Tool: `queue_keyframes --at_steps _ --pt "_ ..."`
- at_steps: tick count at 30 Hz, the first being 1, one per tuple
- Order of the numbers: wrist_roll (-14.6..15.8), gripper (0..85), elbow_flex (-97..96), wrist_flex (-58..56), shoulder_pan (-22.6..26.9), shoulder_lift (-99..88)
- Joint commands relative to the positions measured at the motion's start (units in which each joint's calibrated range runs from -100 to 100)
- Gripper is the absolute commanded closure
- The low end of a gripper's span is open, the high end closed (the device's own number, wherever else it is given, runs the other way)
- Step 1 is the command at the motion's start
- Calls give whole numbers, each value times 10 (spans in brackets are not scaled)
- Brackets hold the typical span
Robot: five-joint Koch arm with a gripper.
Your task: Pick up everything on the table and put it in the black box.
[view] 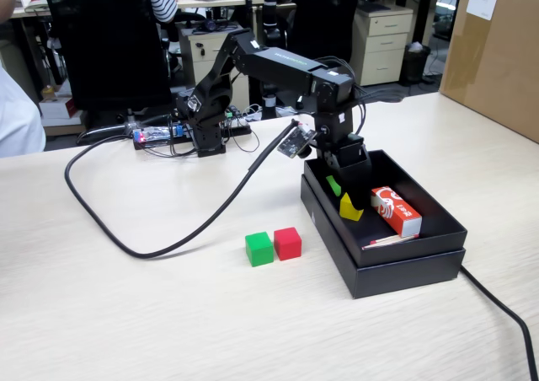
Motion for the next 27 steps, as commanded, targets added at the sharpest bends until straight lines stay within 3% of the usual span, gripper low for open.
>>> queue_keyframes --at_steps 1,10,14,18,27 --pt "0 472 17 -2 -9 -137" --pt "-1 470 22 -2 -61 -332" --pt "-17 419 -25 -2 -92 -347" --pt "-25 367 -79 -2 -105 -308" --pt "-29 366 -68 0 -110 -124"
